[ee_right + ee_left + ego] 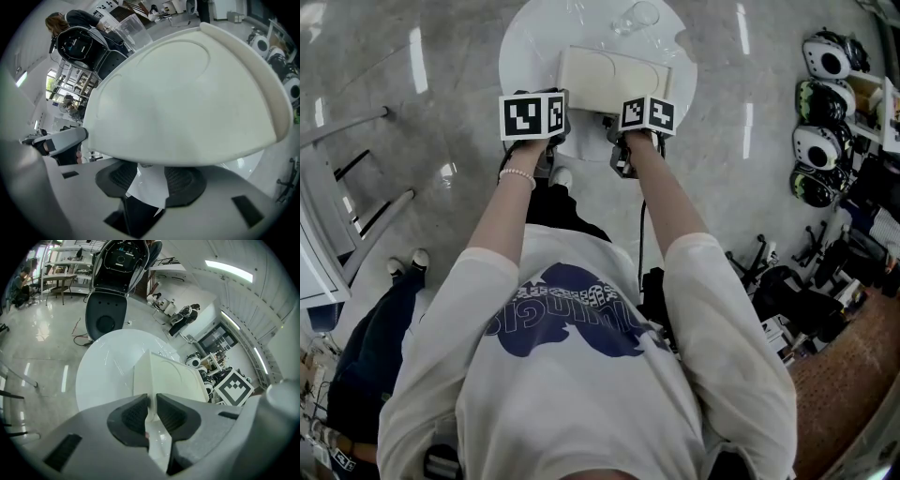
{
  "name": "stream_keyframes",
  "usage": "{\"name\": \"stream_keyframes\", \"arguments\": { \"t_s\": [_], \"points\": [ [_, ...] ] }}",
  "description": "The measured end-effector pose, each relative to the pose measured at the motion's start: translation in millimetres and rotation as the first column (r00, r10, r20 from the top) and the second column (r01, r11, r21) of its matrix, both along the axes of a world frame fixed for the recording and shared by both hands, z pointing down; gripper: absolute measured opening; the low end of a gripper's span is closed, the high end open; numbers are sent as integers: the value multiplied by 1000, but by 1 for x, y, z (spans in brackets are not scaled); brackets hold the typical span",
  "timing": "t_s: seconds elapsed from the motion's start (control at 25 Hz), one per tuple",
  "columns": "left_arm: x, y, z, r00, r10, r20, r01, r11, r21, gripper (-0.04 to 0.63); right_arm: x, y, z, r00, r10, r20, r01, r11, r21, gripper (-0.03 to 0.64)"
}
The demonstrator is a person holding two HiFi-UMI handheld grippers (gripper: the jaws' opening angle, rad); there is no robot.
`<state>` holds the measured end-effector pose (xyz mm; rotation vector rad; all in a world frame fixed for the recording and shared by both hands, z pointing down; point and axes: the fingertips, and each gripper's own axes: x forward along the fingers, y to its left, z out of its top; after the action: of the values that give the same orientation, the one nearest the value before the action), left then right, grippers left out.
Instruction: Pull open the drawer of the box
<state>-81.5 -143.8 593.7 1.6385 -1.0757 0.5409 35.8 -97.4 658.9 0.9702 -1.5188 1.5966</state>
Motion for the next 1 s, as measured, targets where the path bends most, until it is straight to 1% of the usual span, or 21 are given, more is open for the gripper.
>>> {"name": "stream_keyframes", "arguments": {
  "t_s": [0.28,0.56,0.6,0.64,1.0],
  "points": [
    [-1,0,1,1000,2,5,-2,1000,-5,67,-2,-2,2,998,-69,-15,69,998,-2,126],
    [-1,1,3,1000,3,12,-3,1000,-13,67,-4,0,3,998,-69,2,69,998,-3,101],
    [-1,1,3,1000,3,14,-2,1000,-12,67,-4,-1,3,998,-67,6,67,998,-3,90],
    [-1,0,3,1000,3,16,-3,1000,-12,67,-5,-1,2,998,-67,7,67,998,-1,66],
    [0,1,3,999,-3,35,3,1000,-11,67,-5,0,2,997,-67,33,67,998,17,64]
  ]
}}
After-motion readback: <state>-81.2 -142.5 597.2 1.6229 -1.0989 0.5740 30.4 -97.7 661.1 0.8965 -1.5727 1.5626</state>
